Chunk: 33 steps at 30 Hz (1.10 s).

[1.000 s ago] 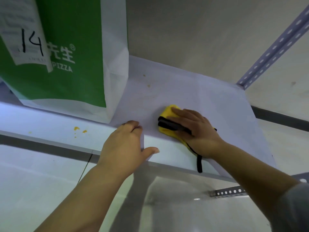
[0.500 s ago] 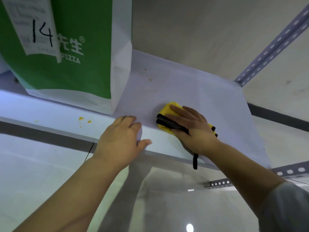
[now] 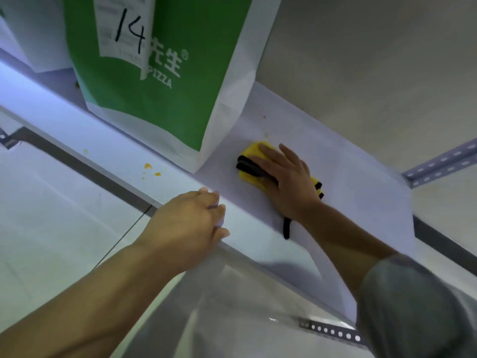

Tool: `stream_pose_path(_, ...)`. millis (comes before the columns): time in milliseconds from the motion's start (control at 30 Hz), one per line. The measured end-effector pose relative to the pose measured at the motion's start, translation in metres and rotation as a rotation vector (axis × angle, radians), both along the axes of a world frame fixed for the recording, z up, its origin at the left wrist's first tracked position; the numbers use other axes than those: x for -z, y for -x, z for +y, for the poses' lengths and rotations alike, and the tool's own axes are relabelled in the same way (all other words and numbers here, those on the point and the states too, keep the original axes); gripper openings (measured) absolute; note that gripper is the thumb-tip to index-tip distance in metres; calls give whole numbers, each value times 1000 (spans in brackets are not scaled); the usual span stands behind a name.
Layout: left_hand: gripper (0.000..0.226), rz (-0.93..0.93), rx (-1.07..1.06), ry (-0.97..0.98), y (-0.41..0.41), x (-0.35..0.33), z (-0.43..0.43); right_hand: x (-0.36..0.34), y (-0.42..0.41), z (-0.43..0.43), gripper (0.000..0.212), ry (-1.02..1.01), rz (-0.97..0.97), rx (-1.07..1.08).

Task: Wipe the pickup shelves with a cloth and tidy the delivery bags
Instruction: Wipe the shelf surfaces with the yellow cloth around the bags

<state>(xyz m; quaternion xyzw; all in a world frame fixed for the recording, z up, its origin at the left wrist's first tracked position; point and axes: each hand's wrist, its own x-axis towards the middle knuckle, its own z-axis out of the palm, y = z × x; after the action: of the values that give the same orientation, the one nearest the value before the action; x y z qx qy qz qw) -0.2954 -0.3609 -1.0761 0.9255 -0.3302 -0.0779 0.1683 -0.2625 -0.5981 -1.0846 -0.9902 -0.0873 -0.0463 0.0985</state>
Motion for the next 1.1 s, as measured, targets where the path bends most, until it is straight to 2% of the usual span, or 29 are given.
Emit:
stream_pose_path(200,39,15,-40,-19,0,0,2,4,-96,-35,46,41,74,242)
stream_pose_path(333,34,2,-58,-37,1,-4,0,0,-124,-43,48,46,87,391)
stream_pose_path(433,37,5,-57,-29,2,-4,-1,-6,-103,-30,46,29,92,343)
stream_pose_path(567,38,12,-39,-17,1,-1,0,-4,-40,-13,43,5,11,11)
stream_pose_path(667,41,1,-41,2,0,2,2,-1,-32,-18,41,-13,13,-67)
stream_pose_path(733,43,-11,-49,17,0,4,2,-4,-53,-27,41,-62,47,0)
stream_pose_path(800,42,-19,-56,23,1,6,1,-6,-77,-36,44,-121,44,190)
stream_pose_path(900,40,-28,-73,34,1,7,1,-3,-97,-38,47,-14,77,395)
stream_pose_path(1100,38,-45,-63,80,3,7,2,1,-37,-17,45,-14,40,313)
